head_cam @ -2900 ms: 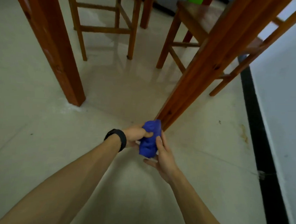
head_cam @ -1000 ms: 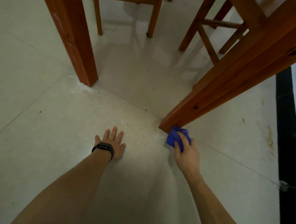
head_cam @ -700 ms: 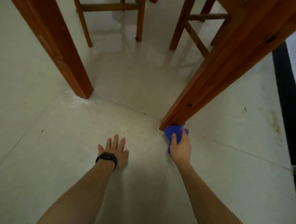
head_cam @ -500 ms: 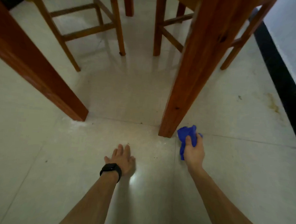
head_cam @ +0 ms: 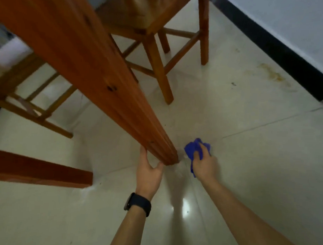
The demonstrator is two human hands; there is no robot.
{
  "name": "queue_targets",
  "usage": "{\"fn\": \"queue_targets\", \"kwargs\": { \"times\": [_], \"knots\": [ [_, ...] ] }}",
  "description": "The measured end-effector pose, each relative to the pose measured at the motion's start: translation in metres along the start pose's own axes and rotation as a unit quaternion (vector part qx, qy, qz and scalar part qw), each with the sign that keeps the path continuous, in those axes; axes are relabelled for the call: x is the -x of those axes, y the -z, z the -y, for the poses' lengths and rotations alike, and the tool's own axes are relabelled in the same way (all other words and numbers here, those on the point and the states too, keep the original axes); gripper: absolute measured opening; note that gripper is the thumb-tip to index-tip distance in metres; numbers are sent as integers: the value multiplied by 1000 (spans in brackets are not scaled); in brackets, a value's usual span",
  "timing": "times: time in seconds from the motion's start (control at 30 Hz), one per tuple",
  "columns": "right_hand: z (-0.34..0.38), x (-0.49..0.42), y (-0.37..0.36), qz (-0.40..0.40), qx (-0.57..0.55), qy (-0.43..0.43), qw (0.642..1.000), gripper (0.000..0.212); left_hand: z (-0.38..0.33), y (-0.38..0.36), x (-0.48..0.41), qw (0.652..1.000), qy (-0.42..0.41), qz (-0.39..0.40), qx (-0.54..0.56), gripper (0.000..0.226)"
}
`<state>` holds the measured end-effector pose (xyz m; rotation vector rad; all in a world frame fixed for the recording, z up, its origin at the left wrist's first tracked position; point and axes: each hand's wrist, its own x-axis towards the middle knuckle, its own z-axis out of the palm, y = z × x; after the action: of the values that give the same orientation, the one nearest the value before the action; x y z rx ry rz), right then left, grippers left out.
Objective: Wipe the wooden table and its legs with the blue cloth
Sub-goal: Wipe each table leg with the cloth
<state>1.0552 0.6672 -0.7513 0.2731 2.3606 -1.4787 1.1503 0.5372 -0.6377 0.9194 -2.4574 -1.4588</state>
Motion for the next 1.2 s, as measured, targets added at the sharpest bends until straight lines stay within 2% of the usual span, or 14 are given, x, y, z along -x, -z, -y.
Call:
{"fn": "queue_targets", "kwargs": {
  "times": [0.1, 0.17, 0.27, 0.33, 0.4, 0.43, 0.53, 0.6, 0.7, 0.83, 0.93, 1.07, 1.13, 1.2],
  "knots": [
    [33, -6, -18, 31, -191, 59, 979, 43, 3, -4, 1, 1000, 29, -2, 9, 93],
    [50, 8, -31, 72, -184, 141, 970, 43, 1, -5, 0, 999, 47, -8, 7, 96],
    [34, 18, -42, 58, -88, 202, 974, 42, -3, -4, 1, 998, 64, -10, 8, 97],
    [3, -4, -40, 114, 34, 163, 979, 36, -6, -1, 2, 998, 70, -4, 6, 96],
    [-13, -20, -27, 220, 185, 99, 953, 29, -5, 2, 1, 997, 78, -1, -3, 95],
    [-13, -22, -19, 220, 199, 83, 951, 29, -5, 4, 1, 997, 79, 3, -7, 94],
    [14, -12, -14, 94, 45, 75, 992, 41, -4, 8, -2, 997, 72, 12, -14, 91],
    [37, 2, -24, 65, -62, 93, 992, 45, -1, 8, -4, 998, 66, 16, -13, 92],
    [36, 19, -42, 86, -78, 92, 989, 44, 1, 13, -5, 997, 67, 35, -7, 91],
    [0, 7, -30, 223, 142, 14, 964, 32, 7, 26, -5, 984, 93, 137, -61, 79],
    [1, 30, -10, 267, 40, -29, 963, 8, 27, 29, -1, 963, 169, 186, -98, 74],
    [15, 83, -19, 325, -126, -88, 933, 26, 48, 24, 18, 928, 295, 215, 80, 69],
    [19, 97, -29, 349, -123, -71, 926, 37, 52, 24, 26, 911, 292, 180, 229, 49],
    [24, 103, -34, 363, -56, 0, 930, 44, 55, 32, 27, 912, 273, 135, 275, 34]
  ]
}}
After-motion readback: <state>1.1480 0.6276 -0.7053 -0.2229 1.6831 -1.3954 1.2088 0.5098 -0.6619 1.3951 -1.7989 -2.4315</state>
